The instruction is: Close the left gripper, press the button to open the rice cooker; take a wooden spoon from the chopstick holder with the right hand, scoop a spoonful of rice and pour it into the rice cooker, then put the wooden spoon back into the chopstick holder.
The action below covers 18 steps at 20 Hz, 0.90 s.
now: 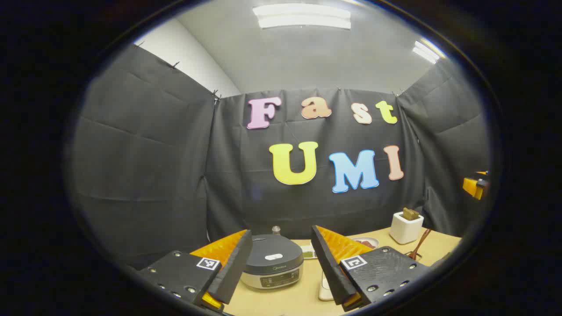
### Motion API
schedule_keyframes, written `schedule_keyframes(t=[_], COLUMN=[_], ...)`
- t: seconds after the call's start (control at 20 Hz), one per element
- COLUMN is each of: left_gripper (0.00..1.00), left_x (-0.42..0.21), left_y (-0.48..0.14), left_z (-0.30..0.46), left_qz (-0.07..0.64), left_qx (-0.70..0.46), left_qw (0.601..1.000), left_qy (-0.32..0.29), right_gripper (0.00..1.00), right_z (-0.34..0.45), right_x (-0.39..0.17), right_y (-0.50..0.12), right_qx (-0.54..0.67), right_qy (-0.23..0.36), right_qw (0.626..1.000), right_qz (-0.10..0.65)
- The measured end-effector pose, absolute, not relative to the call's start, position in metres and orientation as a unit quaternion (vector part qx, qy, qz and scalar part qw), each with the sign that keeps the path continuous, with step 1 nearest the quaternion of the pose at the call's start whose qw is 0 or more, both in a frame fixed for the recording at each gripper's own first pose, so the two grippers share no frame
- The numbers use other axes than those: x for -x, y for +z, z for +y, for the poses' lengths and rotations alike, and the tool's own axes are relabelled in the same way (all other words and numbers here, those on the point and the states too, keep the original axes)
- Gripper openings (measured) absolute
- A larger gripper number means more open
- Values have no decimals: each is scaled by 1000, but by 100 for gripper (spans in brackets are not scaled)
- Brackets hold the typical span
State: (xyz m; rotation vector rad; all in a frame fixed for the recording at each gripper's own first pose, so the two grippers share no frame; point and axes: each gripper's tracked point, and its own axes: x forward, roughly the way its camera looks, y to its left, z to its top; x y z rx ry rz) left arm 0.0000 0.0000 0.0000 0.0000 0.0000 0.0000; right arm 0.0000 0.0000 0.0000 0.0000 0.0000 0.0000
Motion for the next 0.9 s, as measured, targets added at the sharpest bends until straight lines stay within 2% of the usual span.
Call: schedule_keyframes(t=[0.9], left_gripper=[84], left_x=[-3], left_y=[-2], left_z=[1], left_qz=[4], left_qx=[-6], left_qw=[1000], left_qy=[13], right_gripper=[97], right_z=[0], right_x=[-3], right_y=[-8], right_qx=[-2], right_qy=[2], right_qw=[1000], right_qz=[7])
